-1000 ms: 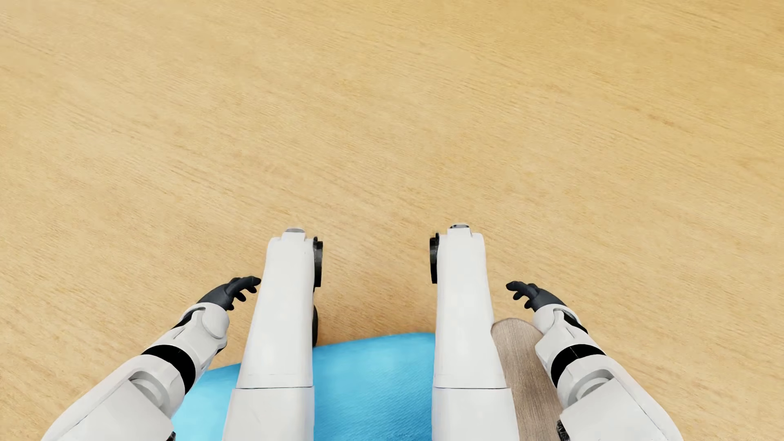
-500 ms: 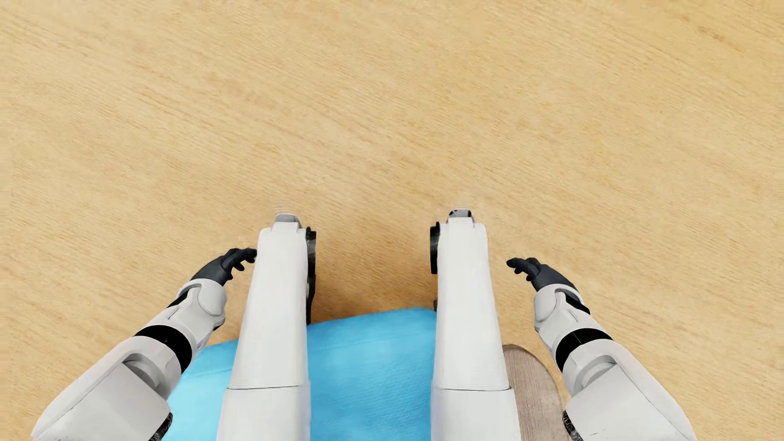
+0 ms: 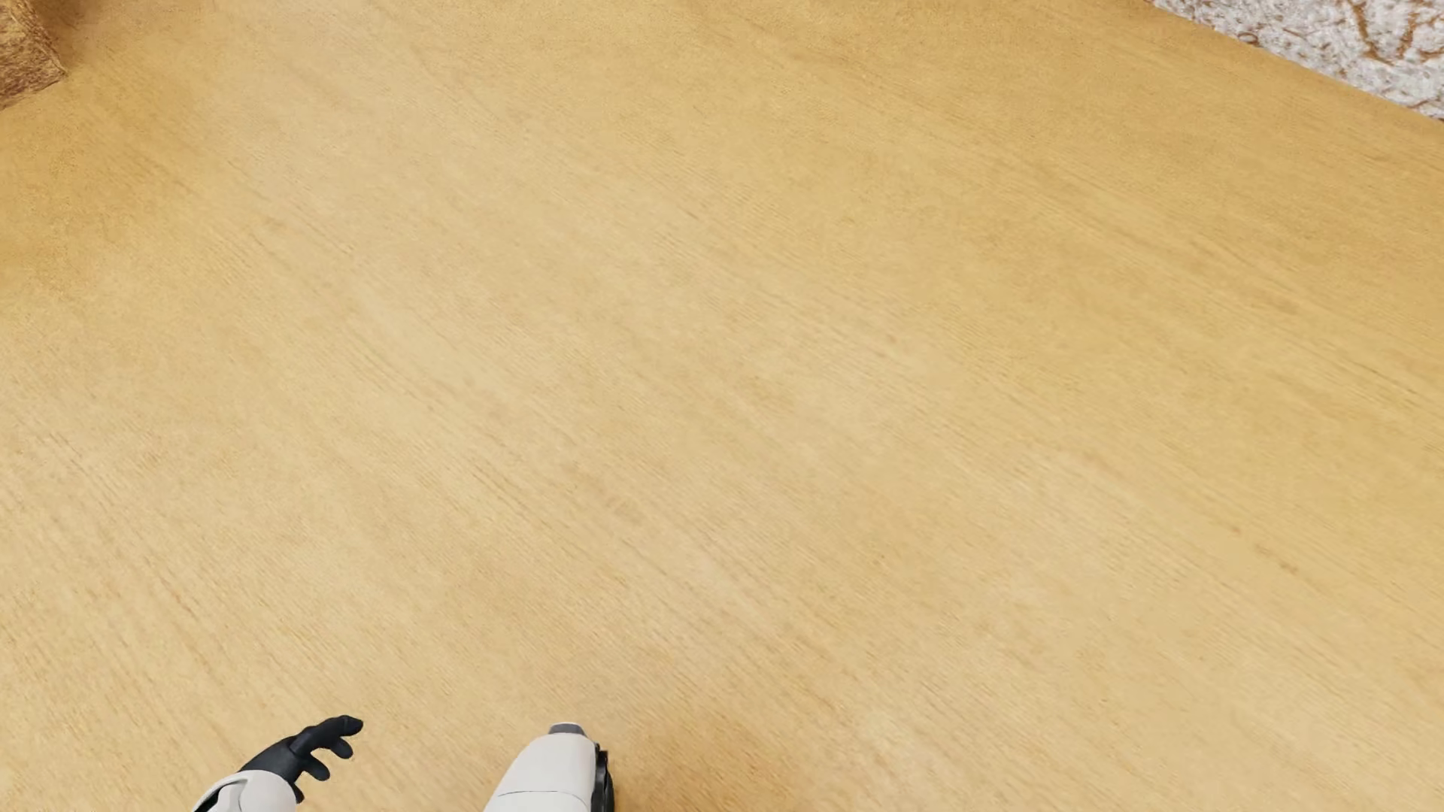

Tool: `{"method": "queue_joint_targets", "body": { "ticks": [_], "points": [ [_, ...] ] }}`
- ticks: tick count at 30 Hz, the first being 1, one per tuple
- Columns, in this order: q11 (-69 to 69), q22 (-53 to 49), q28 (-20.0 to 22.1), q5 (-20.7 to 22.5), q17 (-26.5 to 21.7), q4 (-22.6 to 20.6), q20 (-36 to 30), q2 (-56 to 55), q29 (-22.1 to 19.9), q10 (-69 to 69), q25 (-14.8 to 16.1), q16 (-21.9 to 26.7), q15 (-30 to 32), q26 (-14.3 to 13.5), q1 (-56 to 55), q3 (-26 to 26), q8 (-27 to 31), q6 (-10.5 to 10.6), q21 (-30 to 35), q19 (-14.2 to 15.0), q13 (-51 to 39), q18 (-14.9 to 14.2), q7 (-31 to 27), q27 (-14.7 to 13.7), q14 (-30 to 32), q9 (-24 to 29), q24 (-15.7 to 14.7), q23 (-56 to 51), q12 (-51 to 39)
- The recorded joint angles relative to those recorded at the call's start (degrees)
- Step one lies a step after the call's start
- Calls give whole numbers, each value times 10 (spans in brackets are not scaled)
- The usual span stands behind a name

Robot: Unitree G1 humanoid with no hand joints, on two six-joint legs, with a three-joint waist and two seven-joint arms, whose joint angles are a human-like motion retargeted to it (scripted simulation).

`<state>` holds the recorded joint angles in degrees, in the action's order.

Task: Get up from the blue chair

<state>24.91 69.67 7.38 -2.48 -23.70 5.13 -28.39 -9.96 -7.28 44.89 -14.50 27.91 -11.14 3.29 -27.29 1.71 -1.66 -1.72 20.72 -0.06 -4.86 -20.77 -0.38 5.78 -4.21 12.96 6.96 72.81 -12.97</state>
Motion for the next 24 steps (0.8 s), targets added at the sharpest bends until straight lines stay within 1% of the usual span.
{"method": "queue_joint_targets", "body": {
  "ticks": [1,2,4,6,7,8,9,10,11,12,13,14,15,17,18,19,21,22,23,24],
  "points": [
    [-25,2,0,-5,-1,7,5,32,5,-30,-1,1,-1,-1,8,3,-10,-3,-4,3,4,8,6,0,-7,-7,-3,11,3],
    [-44,4,0,-11,-2,13,10,58,8,-77,-4,1,-5,0,16,5,-19,-4,-8,7,4,22,8,2,-11,-15,-4,20,6],
    [-78,8,-1,-17,-4,25,11,109,8,-179,-1,4,-15,5,29,4,-37,-3,-21,13,2,37,11,3,1,-31,-9,23,12],
    [-90,16,-10,-27,-1,31,9,151,2,-255,4,11,-26,5,41,1,-48,-10,-30,17,-6,59,17,-7,7,-44,-2,17,14],
    [-94,19,-13,-36,0,30,9,173,-3,-263,6,12,-27,6,50,2,-53,-14,-34,26,-7,65,23,-11,9,-48,2,12,15],
    [-93,19,-15,-48,-3,26,11,191,-10,-241,12,9,-20,6,55,4,-58,-14,-37,38,-8,54,31,-15,20,-50,4,4,16],
    [-77,20,-19,-65,-5,16,14,203,-20,-227,19,4,-7,4,59,5,-64,-16,-41,58,-7,55,38,-22,33,-51,9,-3,16],
    [-40,21,-15,-84,-8,0,7,202,-27,-220,21,-3,20,4,70,7,-64,-17,-45,81,-1,71,39,-25,50,-54,10,-9,18],
    [25,19,-14,-99,-9,-13,1,183,-28,-225,21,-6,60,5,93,5,-54,-17,-48,104,4,96,38,-24,36,-56,14,-13,24],
    [109,15,-14,-109,-6,-24,-7,147,-27,-246,20,-3,112,6,122,-2,-40,-21,-60,115,5,120,41,-22,33,-55,20,-16,25],
    [195,10,-11,-112,1,-35,-17,104,-34,-274,23,4,146,7,156,-14,-25,-26,-72,110,5,140,47,-22,37,-49,27,-17,23],
    [271,5,-7,-105,9,-41,-30,57,-42,-289,25,11,126,6,181,-27,-8,-26,-84,101,8,145,52,-22,33,-40,28,-18,18],
    [316,6,0,-89,17,-43,-45,14,-42,-296,24,16,106,7,200,-39,7,-25,-97,93,14,145,54,-20,27,-32,25,-18,10],
    [311,9,8,-46,30,-49,-54,-62,-22,-314,7,24,65,7,239,-61,29,-22,-111,71,27,152,54,-13,6,-27,17,-12,-3],
    [266,6,8,-23,36,-50,-52,-95,-10,-328,0,30,54,4,261,-70,37,-22,-116,59,30,150,56,-9,-7,-25,10,-8,-7],
    [196,5,8,0,42,-50,-51,-119,-5,-339,1,36,56,0,282,-77,42,-22,-119,52,33,148,57,-8,-20,-24,3,-1,-10],
    [13,8,16,40,50,-55,-60,-132,-14,-356,15,45,97,-8,323,-87,39,-23,-122,44,40,149,61,-12,-41,-26,-4,12,-11],
    [-68,11,14,48,50,-59,-66,-125,-13,-360,18,45,136,-9,344,-90,33,-25,-125,46,47,153,65,-10,-45,-30,-6,15,-10],
    [-116,15,10,50,46,-65,-67,-115,-11,-354,20,42,154,-9,360,-92,25,-25,-128,48,56,152,70,-7,-48,-36,-2,17,-8],
    [-118,16,6,45,39,-71,-63,-103,-10,-337,20,35,148,-8,376,-91,14,-24,-134,50,66,150,72,-5,-51,-42,3,20,-6]
  ]
}}
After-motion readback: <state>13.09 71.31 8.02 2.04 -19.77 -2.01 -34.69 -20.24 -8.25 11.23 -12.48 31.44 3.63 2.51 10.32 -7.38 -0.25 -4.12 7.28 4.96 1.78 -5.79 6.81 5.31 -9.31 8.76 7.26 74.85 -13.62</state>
